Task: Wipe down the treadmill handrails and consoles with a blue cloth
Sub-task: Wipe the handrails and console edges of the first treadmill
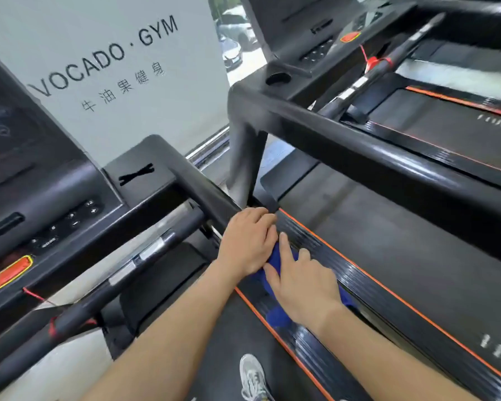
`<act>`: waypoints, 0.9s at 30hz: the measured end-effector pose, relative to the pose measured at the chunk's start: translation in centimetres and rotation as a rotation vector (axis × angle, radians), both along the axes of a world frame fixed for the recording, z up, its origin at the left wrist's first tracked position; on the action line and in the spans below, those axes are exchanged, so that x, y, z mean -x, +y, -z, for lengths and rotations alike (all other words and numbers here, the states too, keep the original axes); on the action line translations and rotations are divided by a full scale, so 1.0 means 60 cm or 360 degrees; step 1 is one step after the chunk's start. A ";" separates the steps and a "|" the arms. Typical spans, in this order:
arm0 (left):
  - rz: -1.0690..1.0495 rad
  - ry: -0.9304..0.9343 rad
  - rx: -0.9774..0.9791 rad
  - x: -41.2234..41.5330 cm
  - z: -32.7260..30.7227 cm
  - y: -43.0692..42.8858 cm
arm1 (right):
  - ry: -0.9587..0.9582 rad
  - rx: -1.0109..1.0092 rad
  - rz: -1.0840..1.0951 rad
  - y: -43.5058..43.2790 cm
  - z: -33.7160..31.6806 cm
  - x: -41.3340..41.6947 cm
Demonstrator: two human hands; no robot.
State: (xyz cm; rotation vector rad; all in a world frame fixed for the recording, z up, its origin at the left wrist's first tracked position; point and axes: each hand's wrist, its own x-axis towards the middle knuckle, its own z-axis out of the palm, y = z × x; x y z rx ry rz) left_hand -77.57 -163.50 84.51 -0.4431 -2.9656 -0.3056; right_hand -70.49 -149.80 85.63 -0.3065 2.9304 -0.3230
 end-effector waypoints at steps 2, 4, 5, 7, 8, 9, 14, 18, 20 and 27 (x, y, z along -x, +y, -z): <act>-0.0278 0.0156 -0.0148 0.007 0.001 -0.072 | -0.0003 0.0032 -0.0064 -0.037 0.002 0.039; -0.0636 0.0212 -0.0182 0.006 0.004 -0.145 | -0.0004 0.0053 -0.0091 -0.071 0.006 0.078; -0.0806 0.0146 -0.0142 0.005 0.006 -0.178 | 0.0010 0.0063 -0.0097 -0.091 0.007 0.101; -0.1043 -0.0157 0.0023 0.006 0.011 -0.225 | 0.0036 0.0087 -0.0101 -0.139 0.010 0.154; -0.1083 -0.0274 0.0160 0.009 0.015 -0.243 | 0.0021 0.0102 -0.0100 -0.165 0.011 0.184; -0.1029 -0.0298 0.0312 0.009 0.019 -0.257 | -0.0004 0.0120 -0.0100 -0.191 0.010 0.215; -0.0601 -0.0230 0.0605 0.023 0.017 -0.278 | -0.0179 0.0292 -0.0139 -0.312 0.006 0.354; -0.0615 -0.0312 0.0492 0.022 -0.007 -0.277 | -0.0480 0.0630 -0.0117 -0.346 0.009 0.413; -0.0643 -0.0248 0.0452 0.018 0.004 -0.283 | -0.0483 0.0560 -0.0136 -0.318 0.006 0.388; -0.0662 -0.0027 0.0172 0.018 0.013 -0.287 | -0.0647 0.0347 0.0249 -0.130 -0.001 0.204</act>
